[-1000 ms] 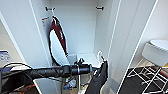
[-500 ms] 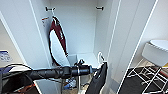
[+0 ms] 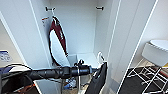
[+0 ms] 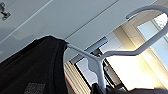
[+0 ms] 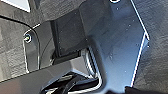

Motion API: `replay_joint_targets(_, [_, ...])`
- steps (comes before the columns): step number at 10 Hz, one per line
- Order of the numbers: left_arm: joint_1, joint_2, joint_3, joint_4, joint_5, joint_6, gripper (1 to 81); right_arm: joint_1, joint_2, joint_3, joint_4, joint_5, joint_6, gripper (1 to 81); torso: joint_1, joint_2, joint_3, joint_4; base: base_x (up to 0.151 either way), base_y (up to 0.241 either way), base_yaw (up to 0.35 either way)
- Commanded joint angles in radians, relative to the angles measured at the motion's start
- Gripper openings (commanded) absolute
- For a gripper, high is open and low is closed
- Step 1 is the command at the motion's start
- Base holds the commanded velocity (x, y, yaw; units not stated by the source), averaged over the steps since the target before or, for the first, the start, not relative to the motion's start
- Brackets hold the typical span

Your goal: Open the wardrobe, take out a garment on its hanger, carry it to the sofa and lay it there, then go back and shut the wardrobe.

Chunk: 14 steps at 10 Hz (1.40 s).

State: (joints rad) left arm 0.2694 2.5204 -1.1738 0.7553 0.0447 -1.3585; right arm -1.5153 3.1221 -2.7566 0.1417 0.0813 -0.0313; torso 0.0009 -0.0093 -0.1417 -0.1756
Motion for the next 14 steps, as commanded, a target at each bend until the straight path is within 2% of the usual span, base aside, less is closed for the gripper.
replay_joint_targets(1, [-0.155,-0.003,0.031,0.015,-0.051,0.002,1.0,0.031,0.008,0.008,-0.001,-0.061,-0.002,81.1,0.000,0.000,0.000,0.000,0.000,0.000,-0.202])
replay_joint_targets(14, [-0.127,0.015,0.033,0.024,-0.049,0.012,1.0,0.033,0.008,0.008,-0.002,-0.061,-0.007,81.1,0.000,0.000,0.000,0.000,0.000,0.000,-0.337])
